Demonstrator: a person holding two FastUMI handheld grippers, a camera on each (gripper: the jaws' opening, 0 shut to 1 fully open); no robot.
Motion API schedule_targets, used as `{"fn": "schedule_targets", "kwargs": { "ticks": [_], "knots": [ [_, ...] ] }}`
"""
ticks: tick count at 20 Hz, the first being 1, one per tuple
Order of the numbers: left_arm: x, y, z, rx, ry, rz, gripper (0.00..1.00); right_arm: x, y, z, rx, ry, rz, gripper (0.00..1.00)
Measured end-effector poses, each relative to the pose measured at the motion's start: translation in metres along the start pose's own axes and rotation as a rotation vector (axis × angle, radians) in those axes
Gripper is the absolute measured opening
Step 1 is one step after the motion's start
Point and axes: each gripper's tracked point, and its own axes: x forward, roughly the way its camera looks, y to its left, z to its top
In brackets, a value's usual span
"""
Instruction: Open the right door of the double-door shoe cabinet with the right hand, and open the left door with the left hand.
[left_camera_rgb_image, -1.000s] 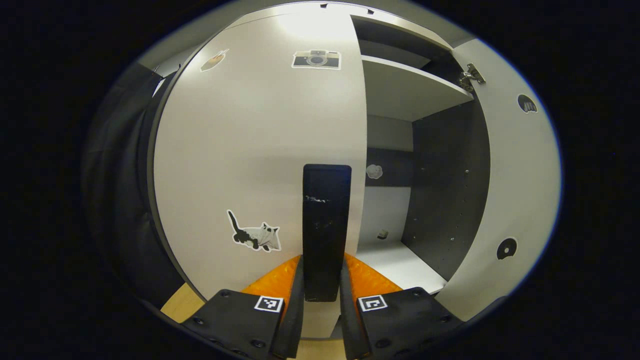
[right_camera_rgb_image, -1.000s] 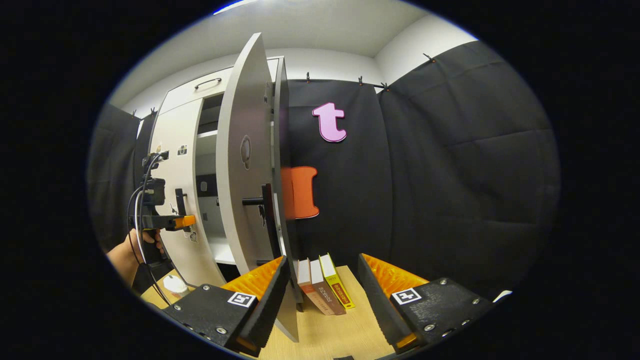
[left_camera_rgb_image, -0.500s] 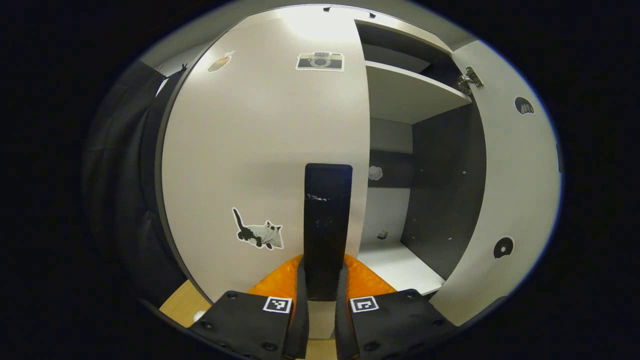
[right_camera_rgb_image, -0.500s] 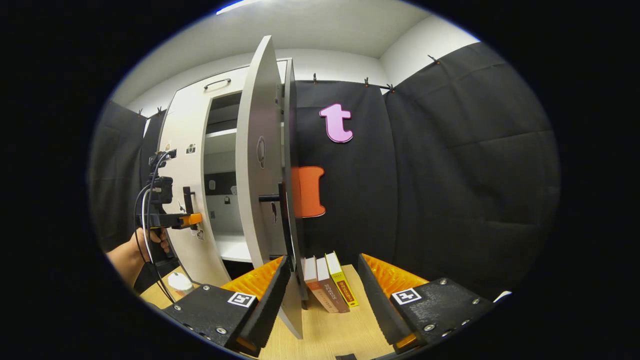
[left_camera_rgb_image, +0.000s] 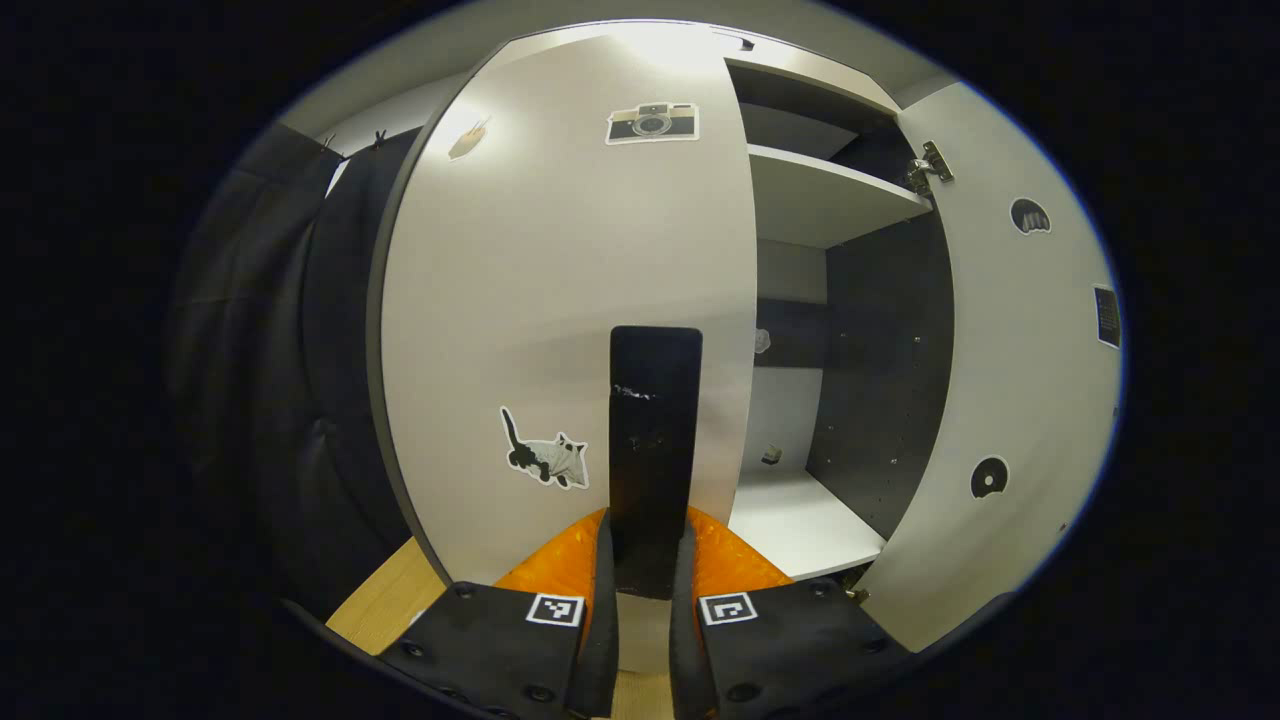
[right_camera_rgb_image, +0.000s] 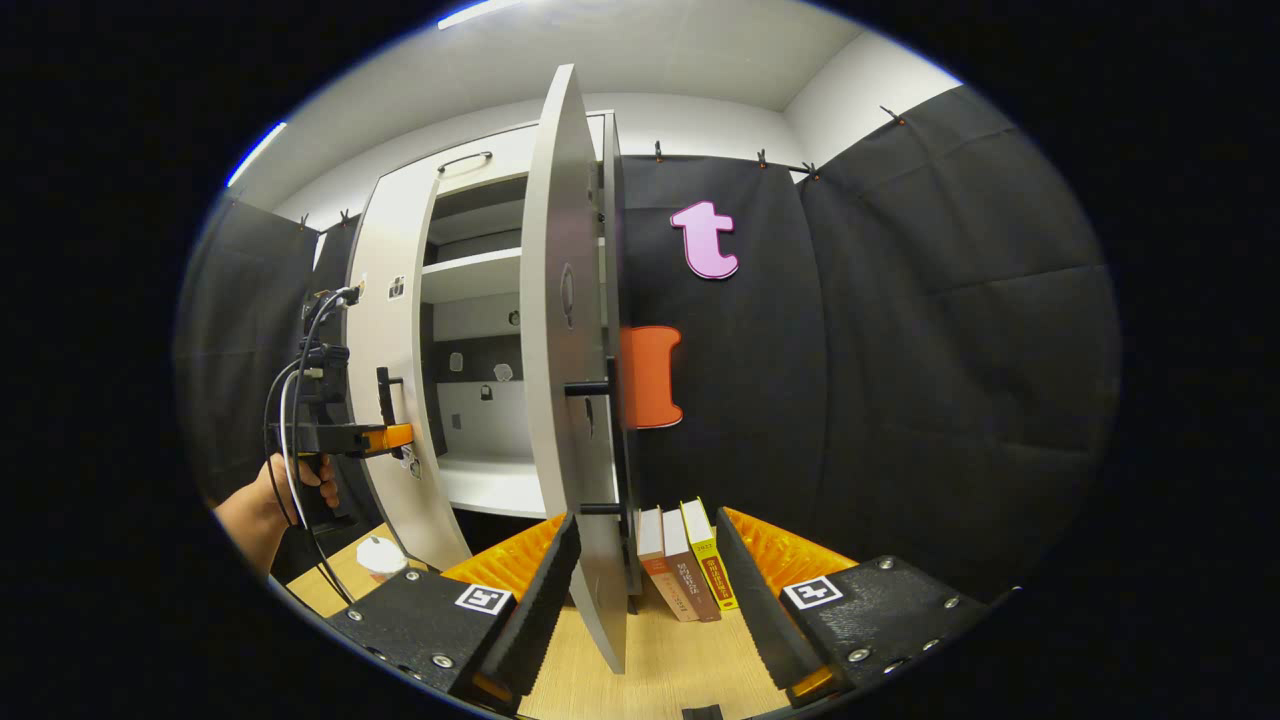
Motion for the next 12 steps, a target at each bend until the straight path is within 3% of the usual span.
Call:
{"fn": "schedule_targets", "kwargs": {
  "ticks": [2, 12],
  "knots": [
    [-0.011, 0.007, -0.001, -0.014, -0.004, 0.004, 0.24, 0.0, 0.009, 0.0, 0.0, 0.001, 0.028, 0.84],
    [-0.049, 0.035, -0.006, -0.039, 0.019, 0.028, 0.25, 0.001, 0.044, 0.009, -0.006, -0.037, 0.126, 0.84]
  ]
}}
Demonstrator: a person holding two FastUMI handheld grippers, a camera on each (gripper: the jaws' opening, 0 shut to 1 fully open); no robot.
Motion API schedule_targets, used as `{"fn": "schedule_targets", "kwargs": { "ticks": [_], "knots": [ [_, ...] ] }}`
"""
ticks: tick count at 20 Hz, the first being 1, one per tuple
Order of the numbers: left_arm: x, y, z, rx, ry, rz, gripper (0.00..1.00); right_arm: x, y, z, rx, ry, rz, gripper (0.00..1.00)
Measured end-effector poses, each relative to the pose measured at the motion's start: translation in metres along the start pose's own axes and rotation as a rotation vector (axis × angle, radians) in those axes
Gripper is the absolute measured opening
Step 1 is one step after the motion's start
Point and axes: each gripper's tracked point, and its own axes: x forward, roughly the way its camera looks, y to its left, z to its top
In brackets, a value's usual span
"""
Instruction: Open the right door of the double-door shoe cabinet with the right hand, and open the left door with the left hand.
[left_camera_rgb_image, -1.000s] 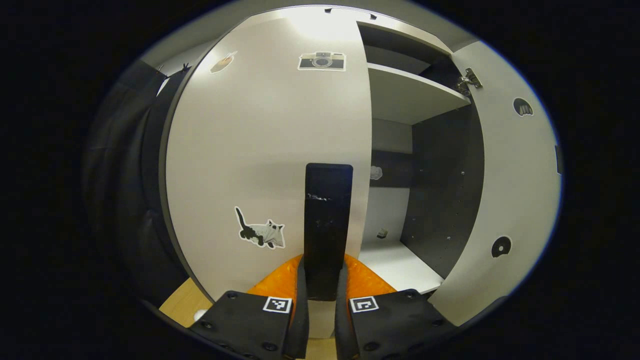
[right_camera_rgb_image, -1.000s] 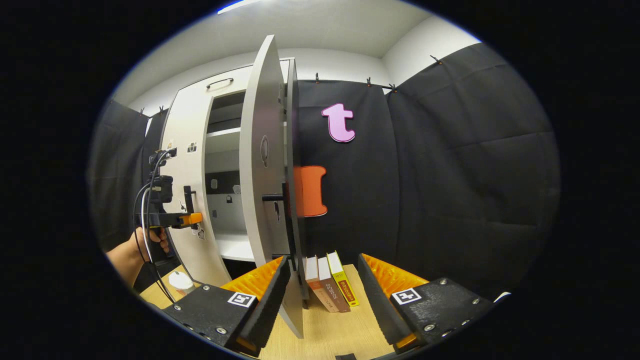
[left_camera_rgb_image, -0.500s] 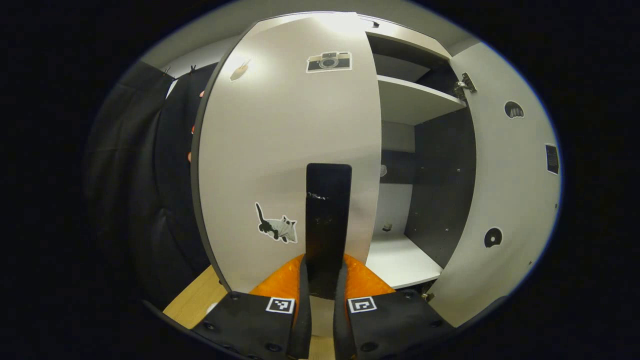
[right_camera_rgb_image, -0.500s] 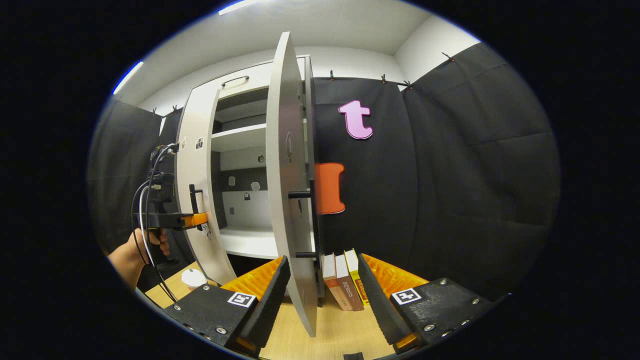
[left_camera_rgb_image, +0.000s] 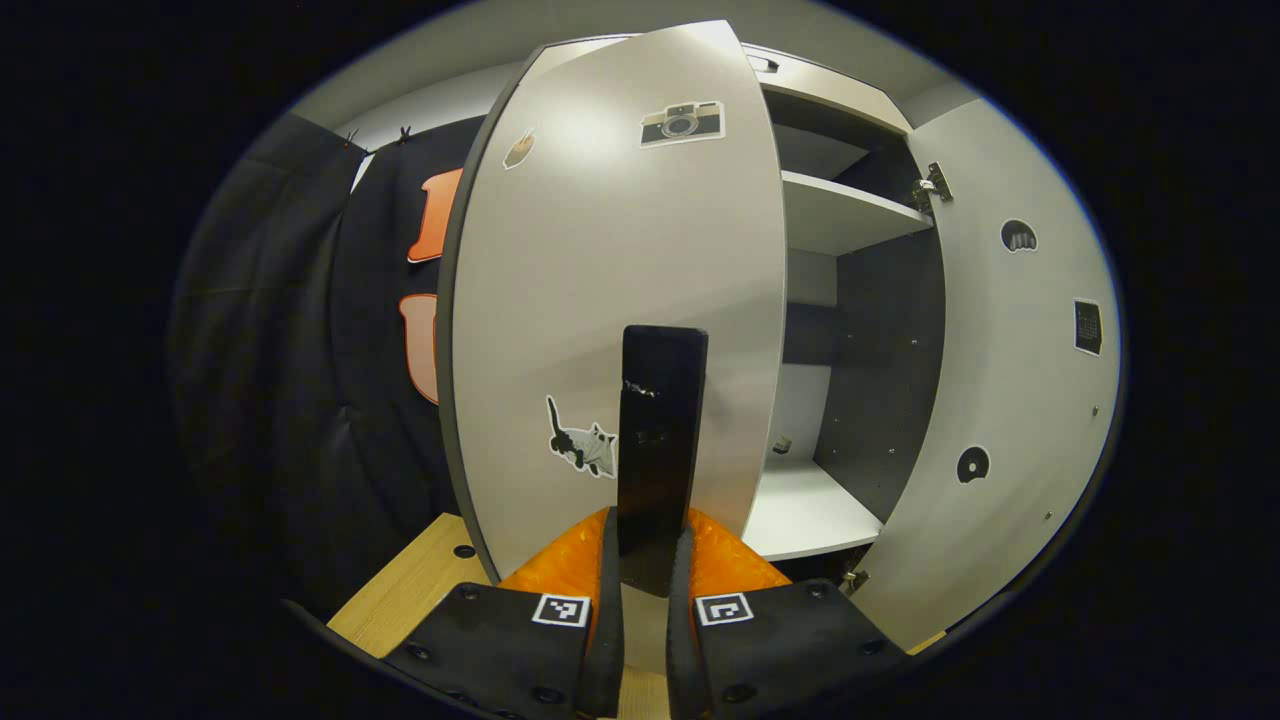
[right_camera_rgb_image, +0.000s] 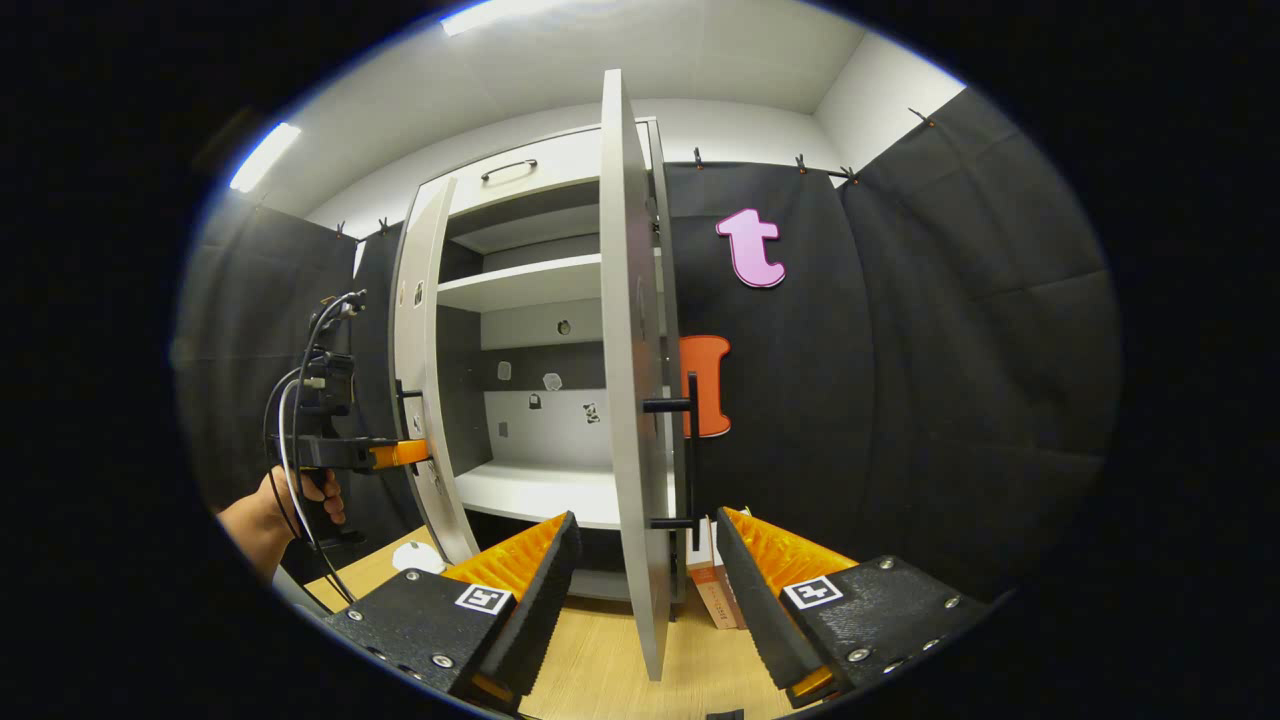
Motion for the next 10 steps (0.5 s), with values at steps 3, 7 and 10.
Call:
{"fn": "schedule_targets", "kwargs": {
  "ticks": [3, 7, 10],
  "knots": [
    [-0.011, 0.008, -0.001, -0.001, 0.004, 0.006, 0.24, 0.004, 0.011, 0.0, -0.003, -0.005, 0.029, 0.84],
    [-0.023, 0.017, -0.002, -0.016, 0.011, 0.013, 0.24, 0.009, 0.026, -0.002, -0.013, -0.001, 0.059, 0.84],
    [-0.029, 0.023, -0.002, -0.016, 0.007, 0.036, 0.24, 0.018, 0.034, -0.001, -0.049, -0.008, 0.057, 0.83]
  ]
}}
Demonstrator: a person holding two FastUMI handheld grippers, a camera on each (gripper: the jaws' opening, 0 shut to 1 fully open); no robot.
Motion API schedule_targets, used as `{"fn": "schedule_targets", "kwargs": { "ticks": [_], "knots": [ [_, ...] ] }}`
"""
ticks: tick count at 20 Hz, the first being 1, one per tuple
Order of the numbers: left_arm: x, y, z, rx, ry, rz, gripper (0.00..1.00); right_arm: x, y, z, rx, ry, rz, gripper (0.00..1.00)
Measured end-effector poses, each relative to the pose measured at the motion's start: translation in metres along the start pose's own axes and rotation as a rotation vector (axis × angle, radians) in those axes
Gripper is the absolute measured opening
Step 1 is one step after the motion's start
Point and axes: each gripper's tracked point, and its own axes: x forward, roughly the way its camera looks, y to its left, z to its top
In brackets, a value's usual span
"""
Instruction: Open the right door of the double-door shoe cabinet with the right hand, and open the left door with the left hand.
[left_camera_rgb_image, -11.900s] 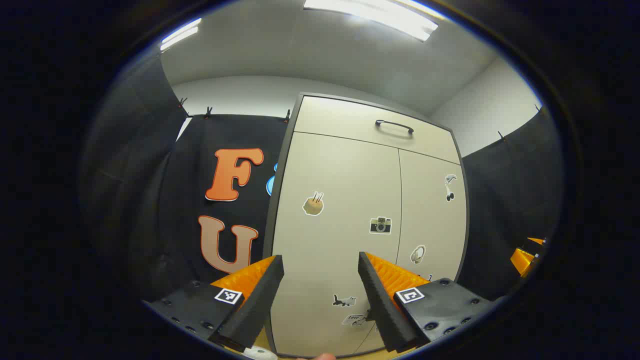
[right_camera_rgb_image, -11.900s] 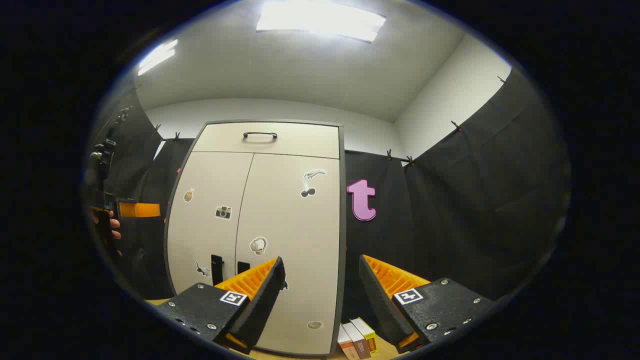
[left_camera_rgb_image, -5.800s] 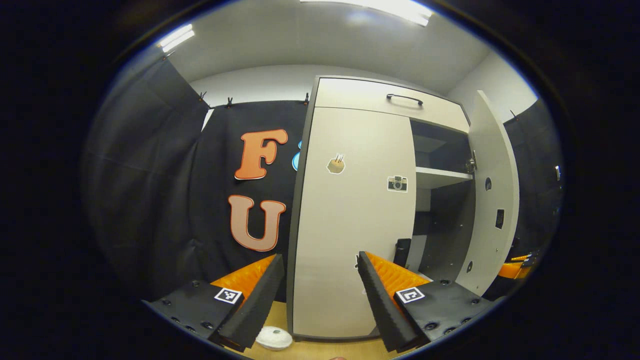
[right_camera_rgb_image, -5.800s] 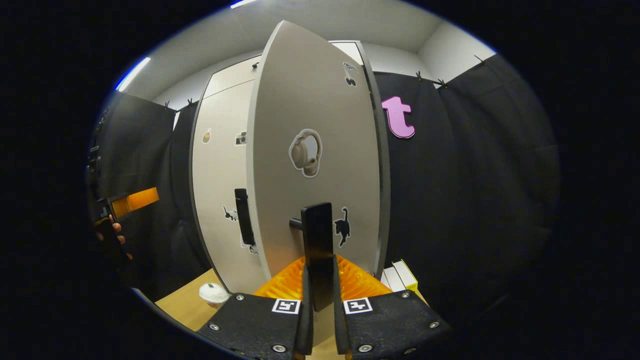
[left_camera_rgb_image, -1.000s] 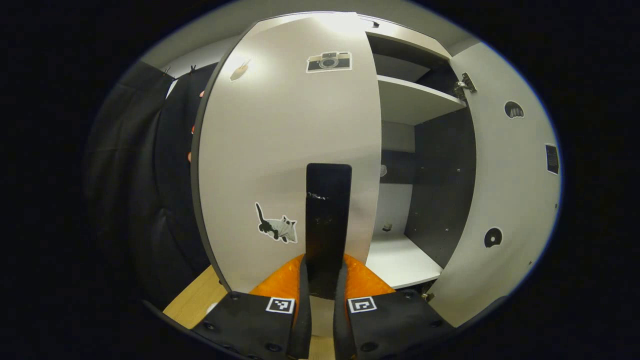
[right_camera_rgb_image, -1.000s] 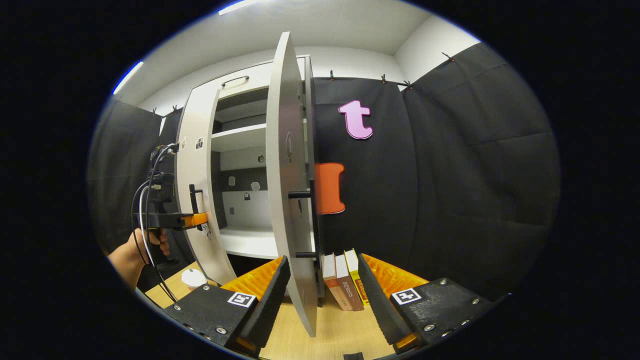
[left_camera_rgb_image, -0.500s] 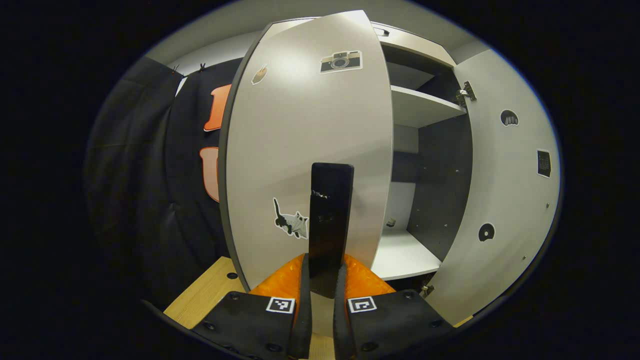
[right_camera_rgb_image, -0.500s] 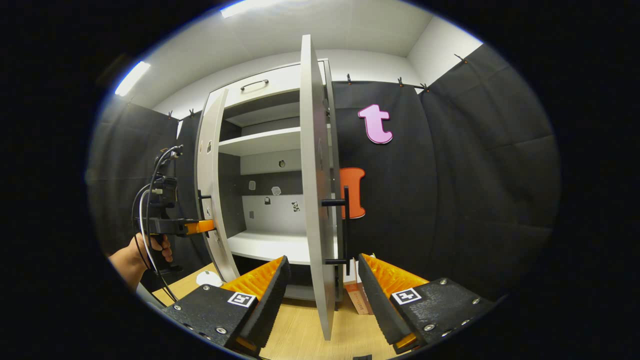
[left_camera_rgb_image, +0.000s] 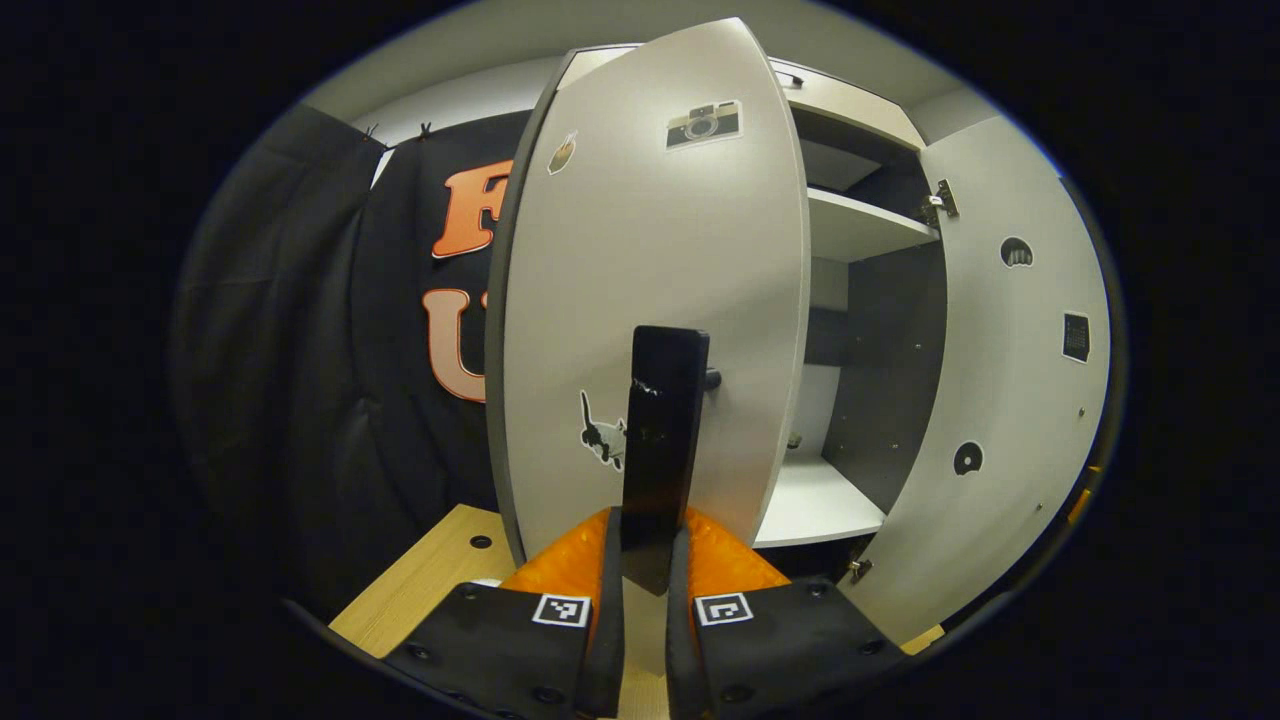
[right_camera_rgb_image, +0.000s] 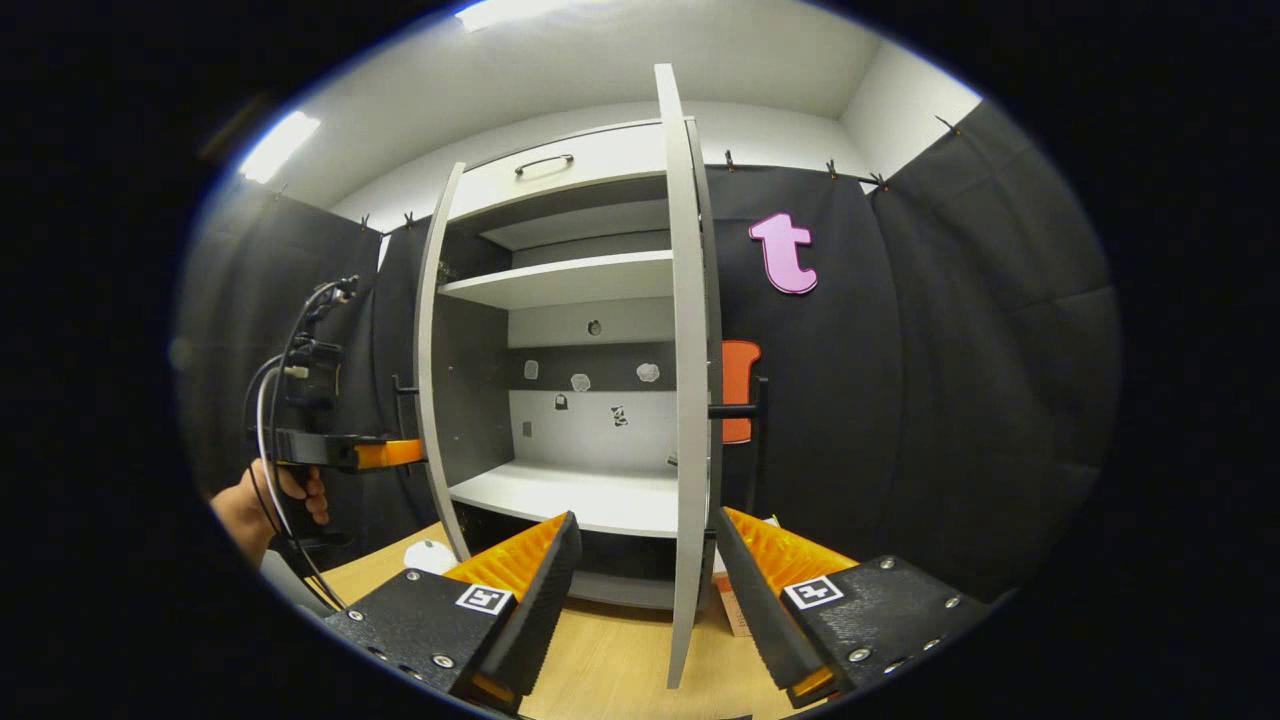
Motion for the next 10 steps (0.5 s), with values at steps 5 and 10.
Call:
{"fn": "schedule_targets", "kwargs": {
  "ticks": [5, 10],
  "knots": [
    [-0.011, 0.016, 0.002, -0.014, -0.01, 0.021, 0.24, 0.016, 0.027, 0.0, -0.026, 0.001, 0.069, 0.84],
    [-0.013, 0.02, 0.003, 0.004, -0.017, 0.043, 0.17, 0.026, 0.048, -0.004, -0.024, 0.024, 0.126, 0.84]
  ]
}}
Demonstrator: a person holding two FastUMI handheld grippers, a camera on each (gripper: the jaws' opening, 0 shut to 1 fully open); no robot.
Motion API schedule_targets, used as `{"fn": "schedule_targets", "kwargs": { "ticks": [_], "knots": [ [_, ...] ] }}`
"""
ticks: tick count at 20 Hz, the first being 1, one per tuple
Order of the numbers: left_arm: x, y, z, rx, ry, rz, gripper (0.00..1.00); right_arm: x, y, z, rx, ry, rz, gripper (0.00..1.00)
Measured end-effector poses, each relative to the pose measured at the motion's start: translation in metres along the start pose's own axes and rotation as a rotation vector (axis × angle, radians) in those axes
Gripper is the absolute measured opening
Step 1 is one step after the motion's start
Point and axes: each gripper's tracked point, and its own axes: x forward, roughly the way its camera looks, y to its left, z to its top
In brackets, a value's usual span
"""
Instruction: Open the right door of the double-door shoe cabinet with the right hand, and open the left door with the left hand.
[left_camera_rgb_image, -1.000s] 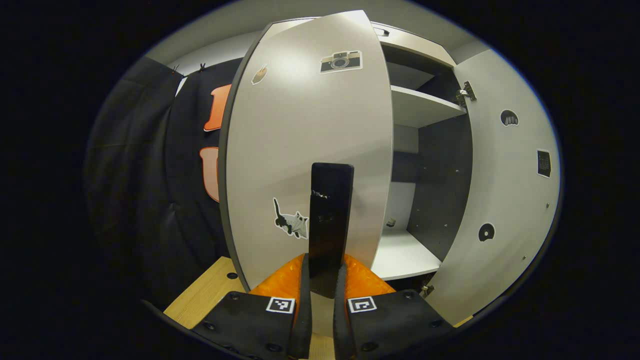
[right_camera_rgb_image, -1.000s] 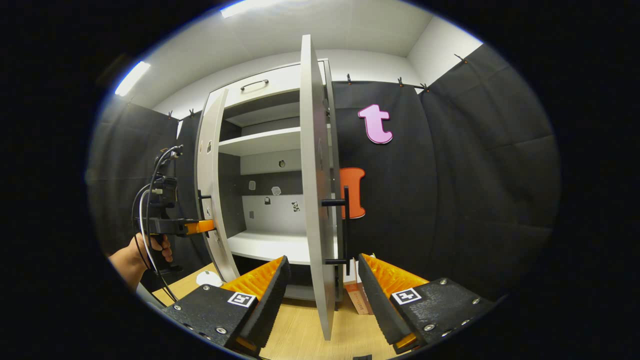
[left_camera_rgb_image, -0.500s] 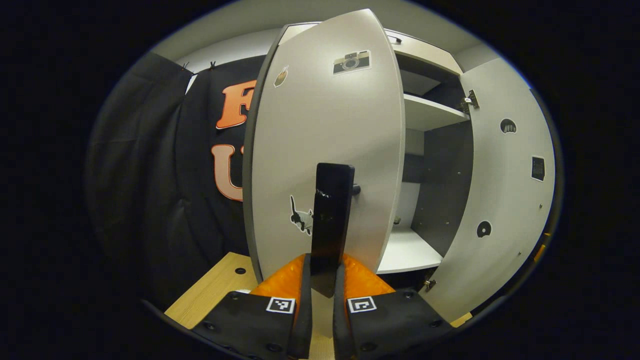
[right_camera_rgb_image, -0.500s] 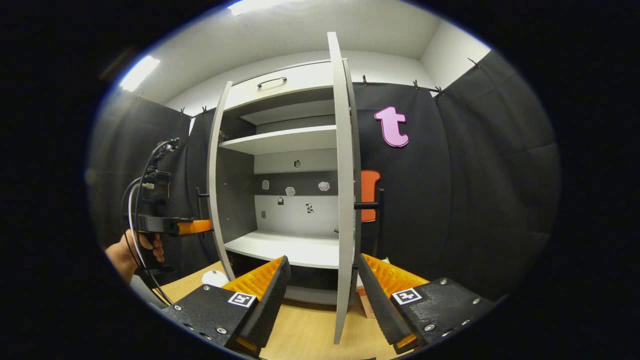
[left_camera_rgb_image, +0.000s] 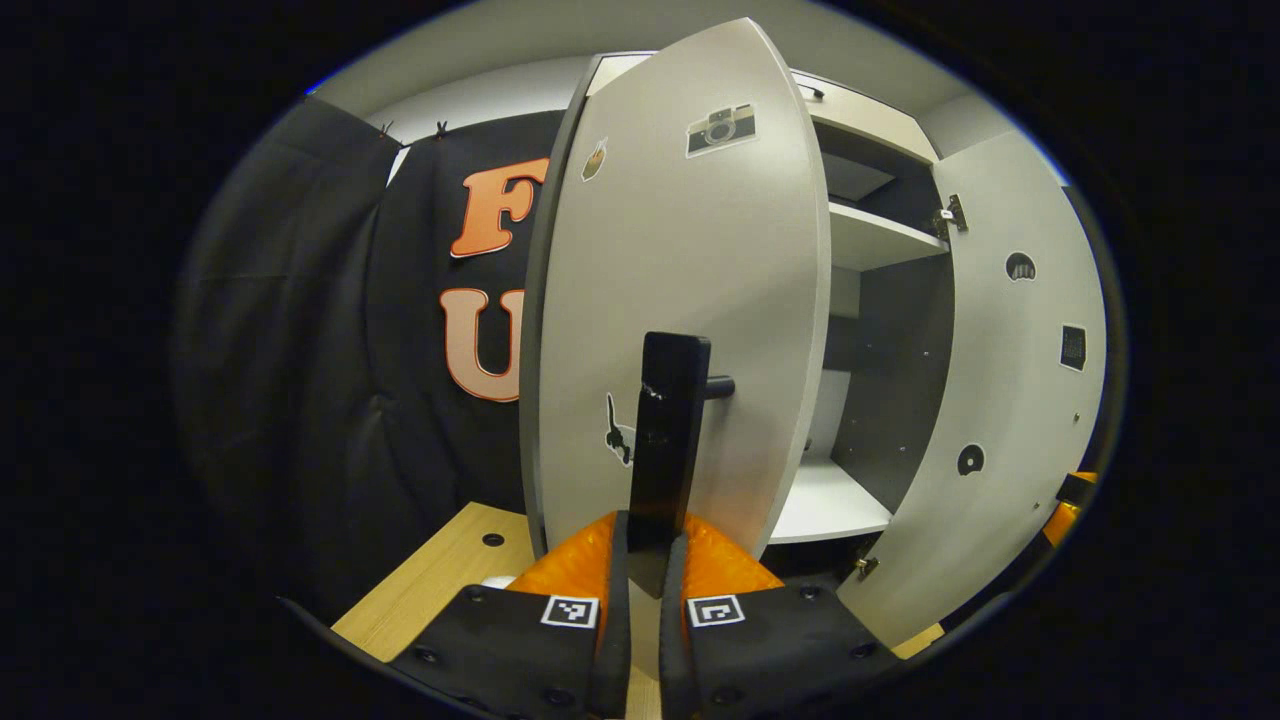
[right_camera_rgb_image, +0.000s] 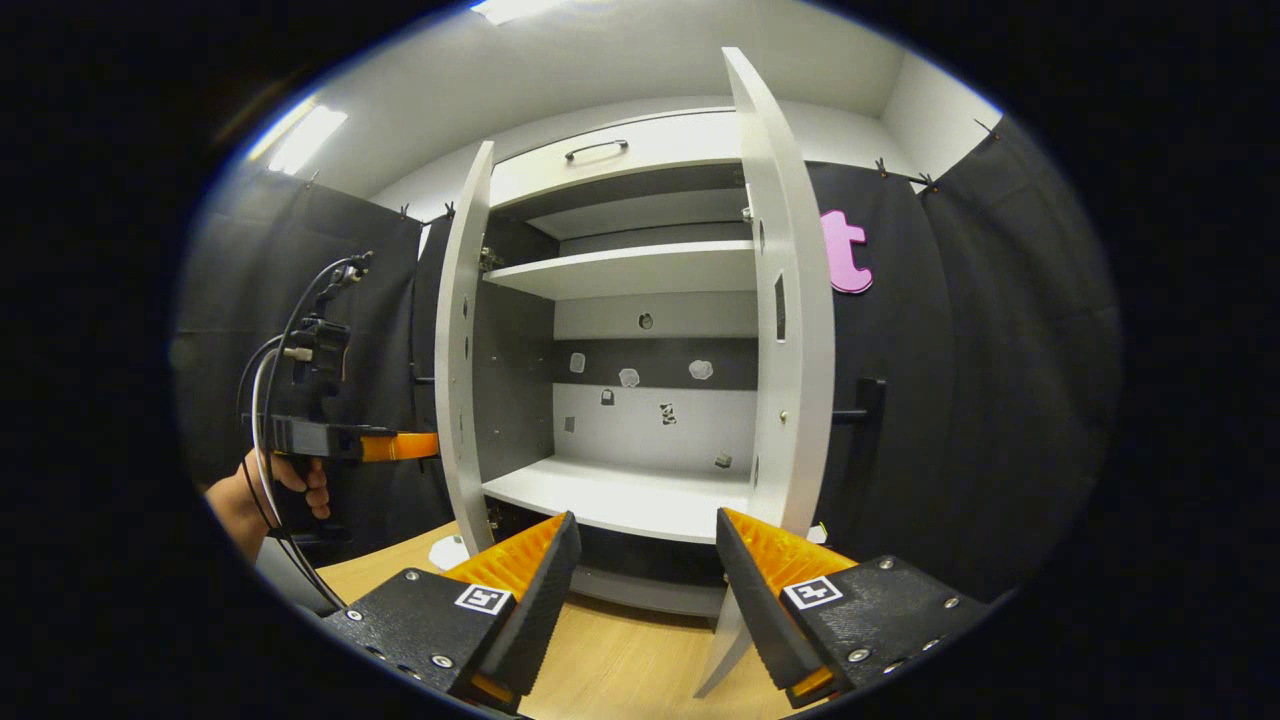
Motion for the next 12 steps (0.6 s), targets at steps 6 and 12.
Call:
{"fn": "schedule_targets", "kwargs": {
  "ticks": [6, 12],
  "knots": [
    [-0.001, 0.0, 0.001, 0.015, -0.007, 0.026, 0.17, 0.003, 0.0, -0.002, -0.011, -0.001, 0.009, 0.84],
    [-0.011, 0.011, 0.0, 0.026, -0.026, 0.118, 0.16, 0.006, 0.004, -0.005, -0.04, 0.005, 0.017, 0.84]
  ]
}}
